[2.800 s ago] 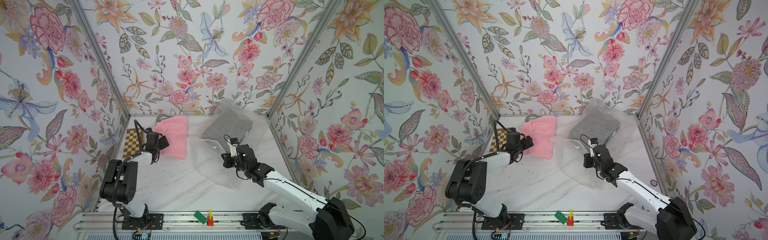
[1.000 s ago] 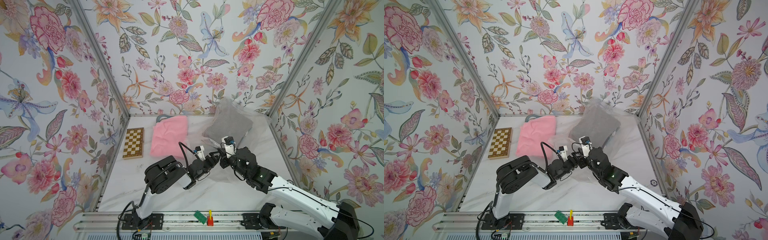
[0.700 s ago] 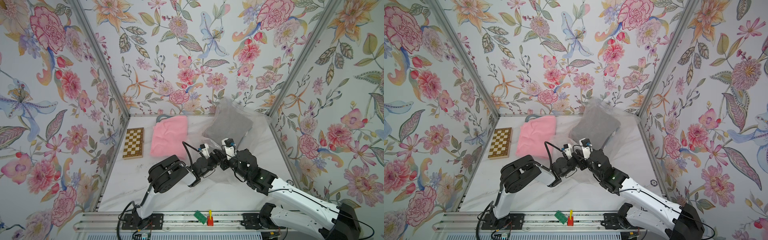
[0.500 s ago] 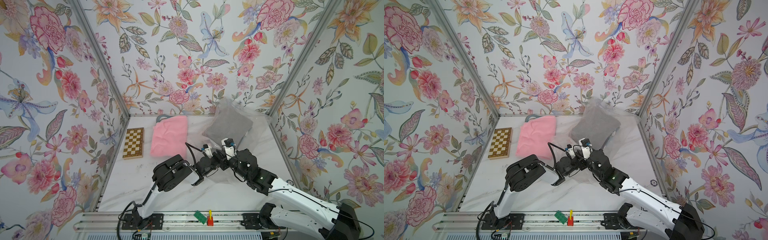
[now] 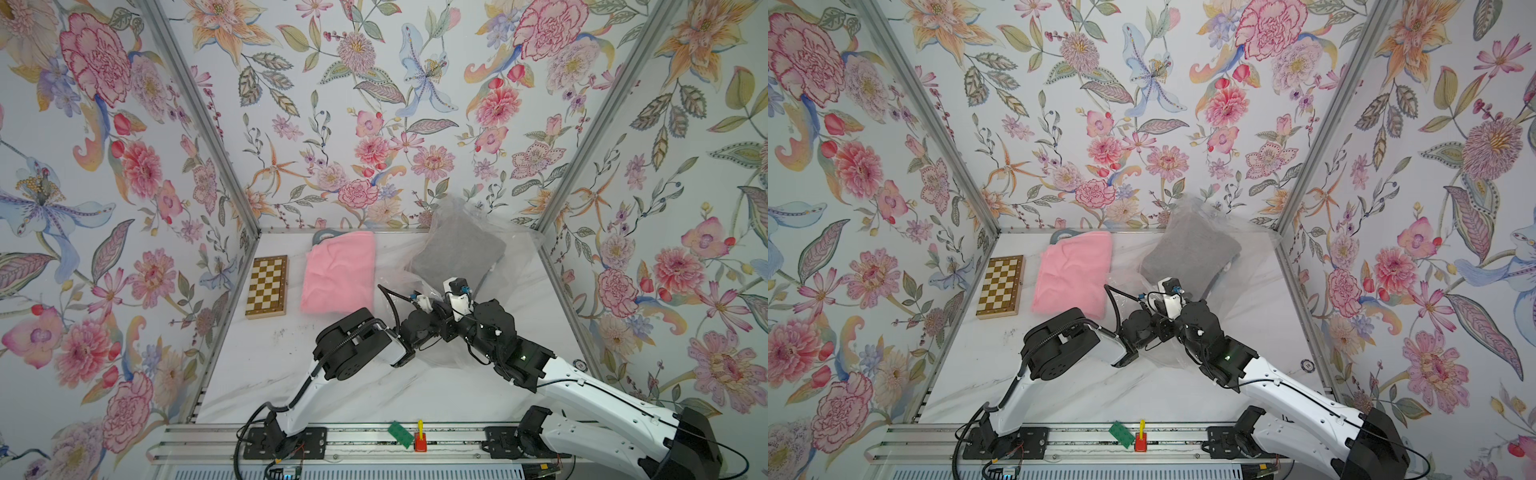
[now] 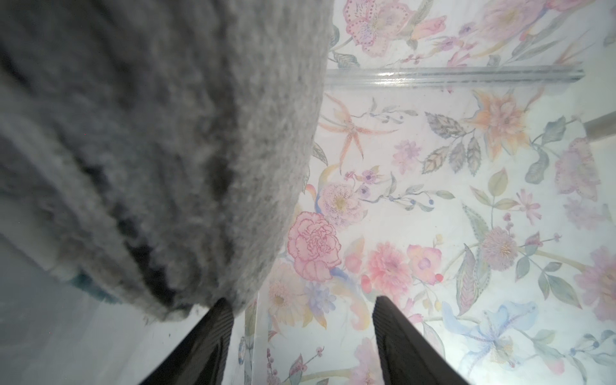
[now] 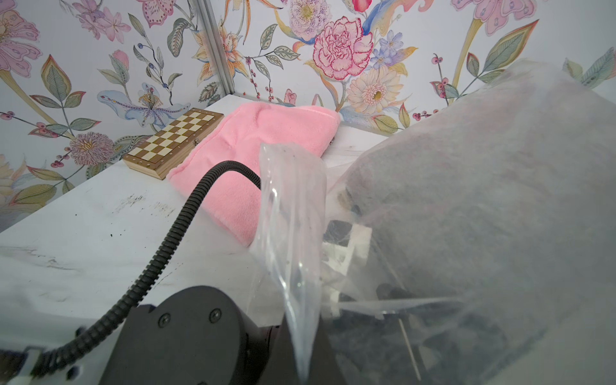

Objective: Take the blanket out of the vacuum bag
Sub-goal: Take out the blanket from the vacuum bag.

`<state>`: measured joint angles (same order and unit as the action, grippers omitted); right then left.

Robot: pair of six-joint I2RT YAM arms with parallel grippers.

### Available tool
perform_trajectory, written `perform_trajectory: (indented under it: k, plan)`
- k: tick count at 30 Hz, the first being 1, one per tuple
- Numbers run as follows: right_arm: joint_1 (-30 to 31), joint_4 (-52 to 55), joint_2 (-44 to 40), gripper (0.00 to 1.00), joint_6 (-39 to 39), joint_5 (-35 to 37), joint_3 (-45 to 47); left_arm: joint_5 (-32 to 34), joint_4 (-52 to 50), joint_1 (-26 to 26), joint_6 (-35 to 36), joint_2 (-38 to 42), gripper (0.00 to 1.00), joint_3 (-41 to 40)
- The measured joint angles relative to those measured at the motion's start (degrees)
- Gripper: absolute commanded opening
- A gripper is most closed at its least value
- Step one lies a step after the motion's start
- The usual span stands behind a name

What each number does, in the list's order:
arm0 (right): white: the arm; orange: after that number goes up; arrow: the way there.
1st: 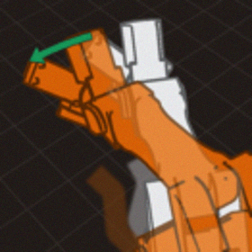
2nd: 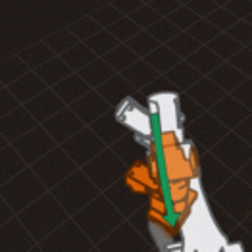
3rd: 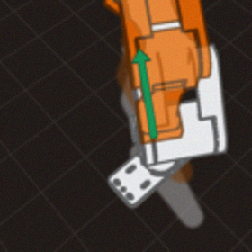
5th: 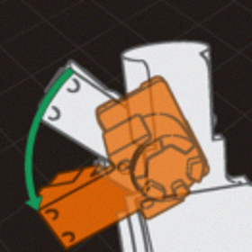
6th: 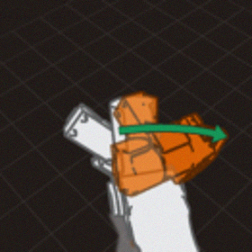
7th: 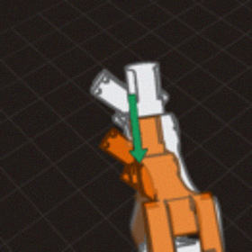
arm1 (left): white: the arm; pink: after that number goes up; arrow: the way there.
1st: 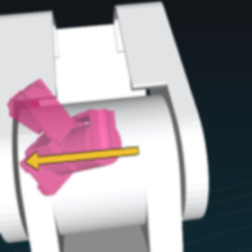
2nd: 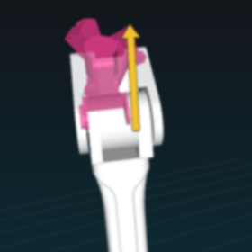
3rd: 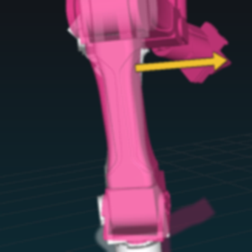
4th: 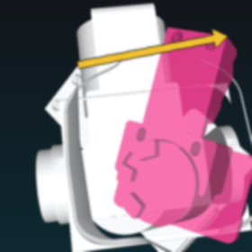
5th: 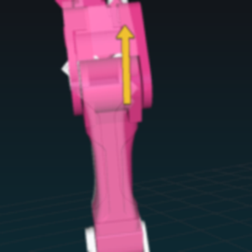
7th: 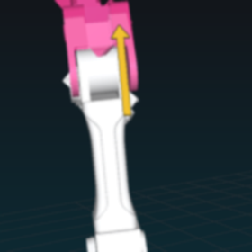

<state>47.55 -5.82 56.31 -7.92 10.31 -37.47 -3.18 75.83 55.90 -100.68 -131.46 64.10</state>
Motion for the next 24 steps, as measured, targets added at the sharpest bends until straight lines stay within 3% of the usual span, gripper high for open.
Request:
perform_trajectory:
  k: [24]
  plan:
    - [0.0,-1.7,0.7,0.0,-1.4,-0.5,1.0,-0.6,-3.0,1.0,-1.9,-3.6,0.68,5.5]
